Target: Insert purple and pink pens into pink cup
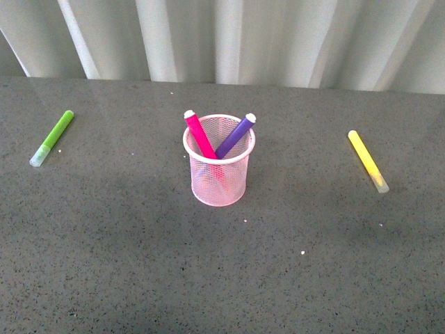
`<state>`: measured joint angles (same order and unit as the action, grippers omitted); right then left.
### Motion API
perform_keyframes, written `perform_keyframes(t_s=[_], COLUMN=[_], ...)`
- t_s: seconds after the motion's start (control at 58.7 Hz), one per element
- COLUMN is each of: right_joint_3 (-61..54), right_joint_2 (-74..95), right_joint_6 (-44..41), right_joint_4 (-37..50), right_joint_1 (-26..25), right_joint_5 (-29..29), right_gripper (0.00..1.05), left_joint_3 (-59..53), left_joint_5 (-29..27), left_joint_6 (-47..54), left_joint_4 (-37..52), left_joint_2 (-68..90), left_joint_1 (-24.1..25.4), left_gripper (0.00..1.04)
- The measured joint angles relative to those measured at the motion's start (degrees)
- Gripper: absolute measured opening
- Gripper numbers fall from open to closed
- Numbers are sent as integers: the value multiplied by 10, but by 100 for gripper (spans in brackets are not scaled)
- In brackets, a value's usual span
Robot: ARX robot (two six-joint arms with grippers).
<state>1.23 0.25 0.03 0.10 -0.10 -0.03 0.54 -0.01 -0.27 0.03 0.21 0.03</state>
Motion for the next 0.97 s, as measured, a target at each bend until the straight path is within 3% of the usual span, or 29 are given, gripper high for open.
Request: perform_keyframes(t_s=[0.324, 0.972], right_joint_3=[0, 0], right_joint_2=[0, 0], right_joint_6=[0, 0], right_joint_4=[0, 0], right_joint_1=[0, 0], right_joint_5=[0, 0], right_gripper=[98, 98], left_joint_3=[0, 0], left_joint_5=[0, 0], left_joint_6=[0, 0], left_joint_4=[0, 0], left_joint_2=[0, 0], left_joint_1=[0, 0], left_gripper=[98, 98])
